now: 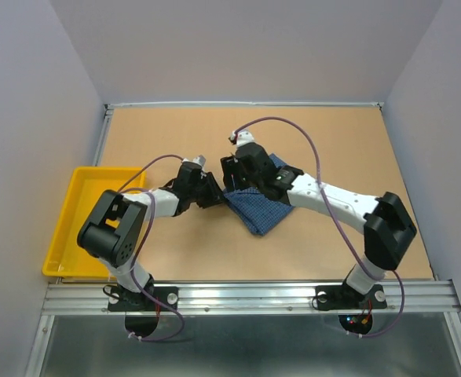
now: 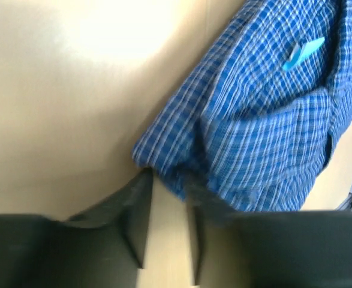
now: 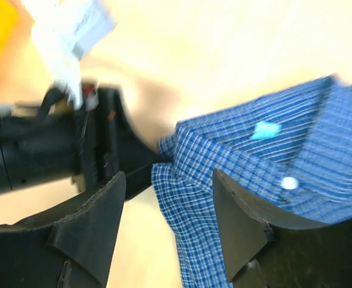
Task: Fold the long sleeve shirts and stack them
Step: Fold the shirt
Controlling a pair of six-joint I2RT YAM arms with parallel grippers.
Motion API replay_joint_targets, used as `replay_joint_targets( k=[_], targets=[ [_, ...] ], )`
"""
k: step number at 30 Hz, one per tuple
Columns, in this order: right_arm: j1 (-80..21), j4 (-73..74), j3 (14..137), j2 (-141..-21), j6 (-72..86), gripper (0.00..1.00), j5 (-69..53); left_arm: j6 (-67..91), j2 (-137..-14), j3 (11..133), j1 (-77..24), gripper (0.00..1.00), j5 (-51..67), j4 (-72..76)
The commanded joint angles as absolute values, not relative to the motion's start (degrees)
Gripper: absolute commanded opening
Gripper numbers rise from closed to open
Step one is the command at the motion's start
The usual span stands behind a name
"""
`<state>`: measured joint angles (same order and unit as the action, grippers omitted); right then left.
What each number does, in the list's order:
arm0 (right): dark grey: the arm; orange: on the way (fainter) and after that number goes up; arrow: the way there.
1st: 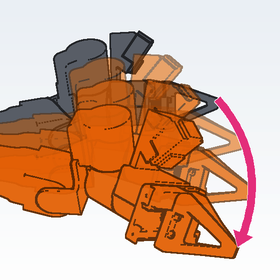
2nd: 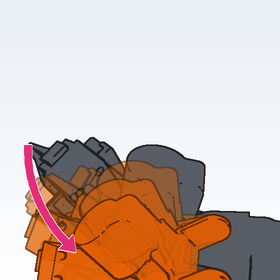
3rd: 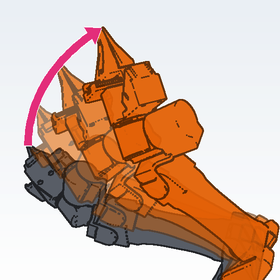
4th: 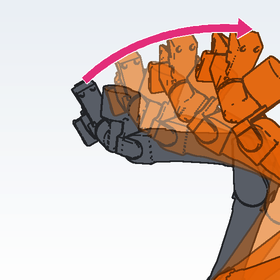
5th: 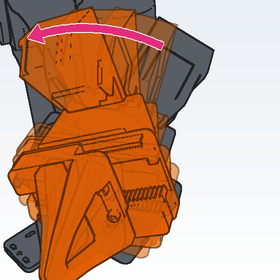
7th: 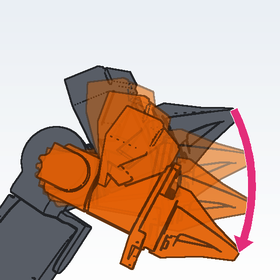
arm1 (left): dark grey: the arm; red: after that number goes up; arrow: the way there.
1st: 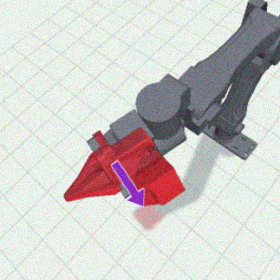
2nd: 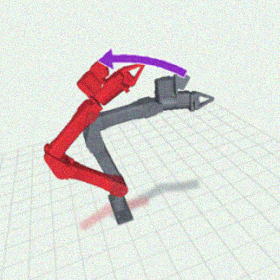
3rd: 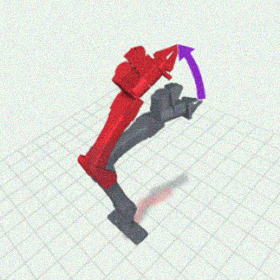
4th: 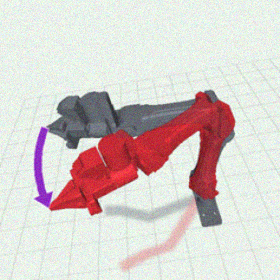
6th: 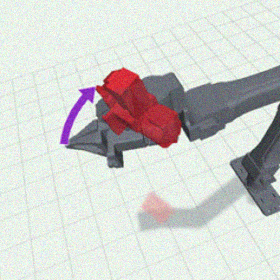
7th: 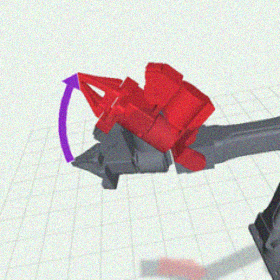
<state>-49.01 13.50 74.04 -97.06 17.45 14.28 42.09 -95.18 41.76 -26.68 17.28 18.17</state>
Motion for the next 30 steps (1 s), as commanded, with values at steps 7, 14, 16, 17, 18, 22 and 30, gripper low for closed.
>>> replay_joint_targets(
  k=[7,14,16,17,18,22,30],
  targets=[
    [-34.0,14.1,62.3,-81.1,19.5,0.70,15.3,44.2,-73.4,35.6,-27.1,0.61,11.2,6.8],
    [-21.0,13.8,58.0,-79.7,23.3,0.68,6.2,46.8,-75.8,46.1,-31.3,0.64,13.4,5.8],
    [-20.2,13.7,58.1,-80.9,23.3,0.68,5.3,46.9,-78.9,49.6,-32.8,0.61,13.3,6.2],
    [-20.1,13.6,58.2,-81.5,23.4,0.68,4.7,47.0,-82.2,51.6,-33.6,0.60,13.3,6.5],
    [-20.0,13.4,58.2,-81.9,23.7,0.67,4.3,47.2,-83.8,55.0,-34.7,0.55,13.3,6.7],
    [-19.9,11.8,57.6,-84.3,24.4,0.66,3.5,47.3,-91.0,60.4,-36.6,0.24,12.7,7.7],
    [-19.9,10.0,52.2,-88.0,25.7,0.64,2.2,46.3,-96.9,50.3,-35.5,0.06,8.9,10.5]
  ],
)
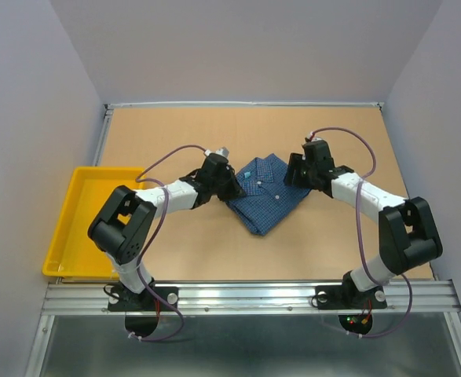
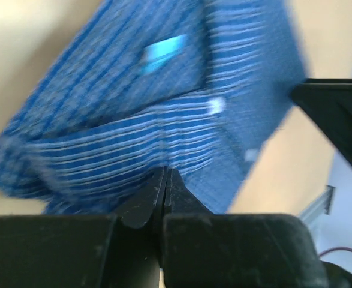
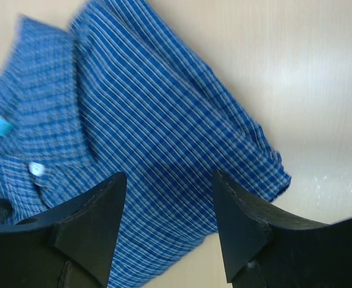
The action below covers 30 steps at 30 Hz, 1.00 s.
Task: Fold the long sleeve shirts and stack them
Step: Fold the shirt
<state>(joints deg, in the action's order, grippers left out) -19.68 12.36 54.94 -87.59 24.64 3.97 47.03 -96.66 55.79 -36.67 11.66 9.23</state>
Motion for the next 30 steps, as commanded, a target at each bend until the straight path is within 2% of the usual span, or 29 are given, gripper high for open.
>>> replay_joint_targets(
  k=[1,9,13,17,18,21,24,27,30],
  targets=[
    [-19.9,10.0,51.1,-88.1,25.1,0.64,0.8,45.4,-97.3,49.5,-34.3,0.06,8.2,10.4],
    [-23.0,9.9,45.0,-85.1,30.1,0.64,-6.9,37.0,-100.3,49.0,-26.3,0.06,8.0,8.7],
    [-31.3,7.9,44.6,-84.8,37.2,0.64,-7.0,31.2,-103.1,59.7,-22.2,0.08,7.3,4.6],
    [-33.9,5.7,46.4,-82.8,40.3,0.64,-6.0,29.2,-103.0,68.0,-21.8,0.11,7.4,0.1],
    [-33.8,5.7,47.5,-80.4,40.0,0.64,-4.7,29.4,-100.7,68.2,-21.8,0.15,8.3,0.1],
    [-33.8,5.5,49.7,-77.3,37.4,0.64,-4.6,32.2,-93.8,63.8,-22.1,0.42,10.5,0.1],
    [-33.1,5.5,52.6,-74.7,35.1,0.64,-4.4,34.4,-85.0,55.3,-22.8,0.57,10.5,2.3],
    [-30.6,4.8,54.7,-74.4,34.1,0.64,-6.2,37.4,-78.2,47.4,-23.1,0.62,11.2,4.6],
    [-28.8,3.6,56.1,-76.2,33.7,0.64,-9.1,38.2,-75.7,43.0,-23.4,0.62,11.9,6.0]
  ],
)
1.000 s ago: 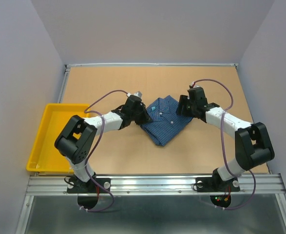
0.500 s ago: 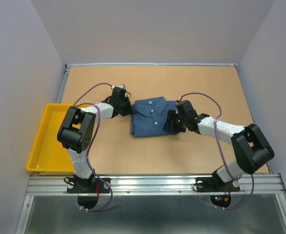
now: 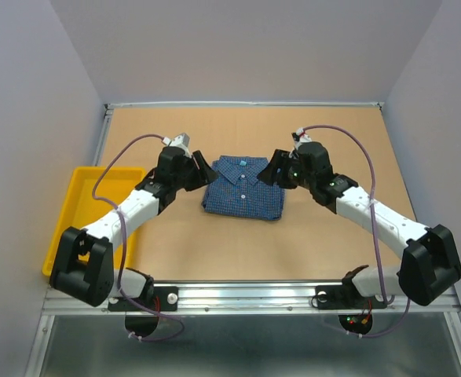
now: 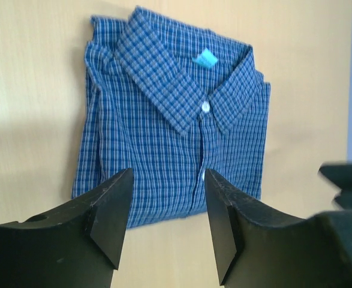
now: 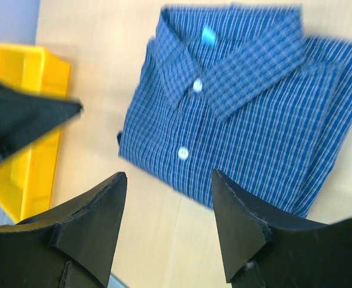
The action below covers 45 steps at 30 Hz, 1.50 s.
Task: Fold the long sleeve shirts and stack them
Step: Fold the shirt
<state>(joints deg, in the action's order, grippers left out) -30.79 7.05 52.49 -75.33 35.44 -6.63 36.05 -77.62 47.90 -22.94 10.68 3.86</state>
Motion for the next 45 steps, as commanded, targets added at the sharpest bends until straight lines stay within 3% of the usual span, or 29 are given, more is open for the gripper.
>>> replay_joint_targets(
  k=[1,23,27,31,33,37,39,40,43,45],
  targets=[
    [-27.7,3.1,56.1,-76.6,33.7,0.64,-9.9,38.2,-75.5,40.9,-23.6,0.62,12.0,6.2],
    [-26.6,-7.9,50.6,-84.8,33.7,0.63,-14.7,31.7,-84.5,38.1,-26.0,0.62,5.6,11.2],
    [-25.9,-10.5,49.0,-86.7,34.4,0.63,-14.7,32.4,-86.3,37.1,-26.0,0.42,6.1,11.7],
    [-23.8,-11.7,46.2,-86.9,34.5,0.63,-14.9,33.0,-87.4,36.7,-26.0,0.03,7.1,11.7],
    [-23.0,-12.0,45.5,-86.7,34.5,0.63,-15.2,33.2,-86.8,36.4,-26.0,0.00,8.3,11.8],
    [-20.9,-12.0,45.0,-85.8,34.5,0.63,-16.4,33.5,-84.4,35.9,-26.0,0.00,10.7,11.8],
    [-20.6,-12.2,45.5,-85.3,34.9,0.63,-17.4,34.2,-82.0,35.9,-26.0,0.05,11.3,9.9],
    [-20.4,-12.2,45.9,-85.2,35.3,0.63,-17.8,34.4,-80.9,36.1,-26.0,0.24,11.3,9.1],
    [-20.4,-13.1,47.8,-85.4,36.5,0.63,-20.3,35.9,-74.8,35.9,-26.0,0.56,11.1,8.0],
    [-20.4,-14.4,48.8,-86.2,37.2,0.63,-22.4,36.1,-71.8,36.2,-26.0,0.59,11.2,8.3]
  ],
)
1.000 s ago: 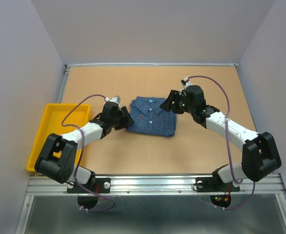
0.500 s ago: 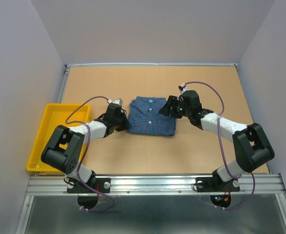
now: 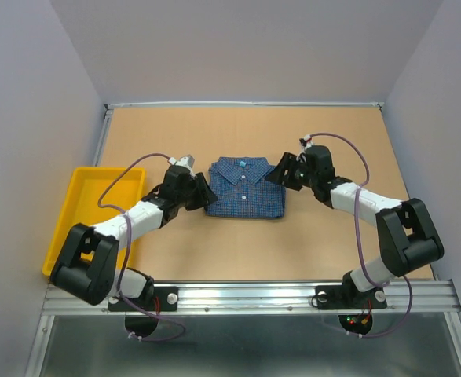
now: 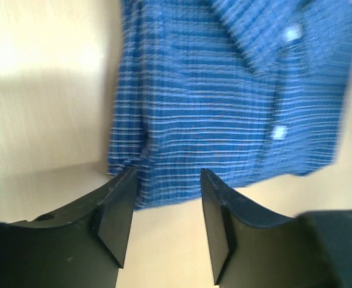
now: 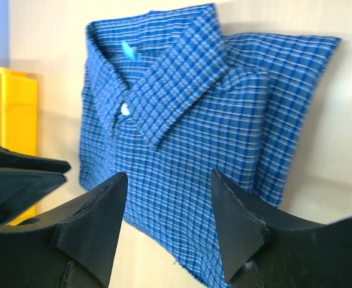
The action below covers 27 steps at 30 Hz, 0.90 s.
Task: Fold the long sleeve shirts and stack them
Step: Fold the shirt
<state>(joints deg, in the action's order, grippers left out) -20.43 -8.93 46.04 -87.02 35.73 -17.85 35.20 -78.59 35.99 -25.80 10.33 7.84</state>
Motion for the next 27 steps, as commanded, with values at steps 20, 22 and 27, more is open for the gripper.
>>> replay_joint_targets(
  k=[20,22,27],
  targets=[
    [-11.9,-44.6,50.3,-113.2,51.3,0.59,-30.6,36.7,-107.5,58.2,-23.8,0.56,19.8,27.6],
    [-9.2,-46.1,48.0,-115.0,50.7,0.59,-31.1,36.1,-109.9,58.3,-23.5,0.55,20.0,28.6],
    [-5.5,-50.4,45.2,-116.2,51.2,0.59,-34.6,36.9,-111.0,57.8,-21.8,0.55,22.7,30.0]
  ],
)
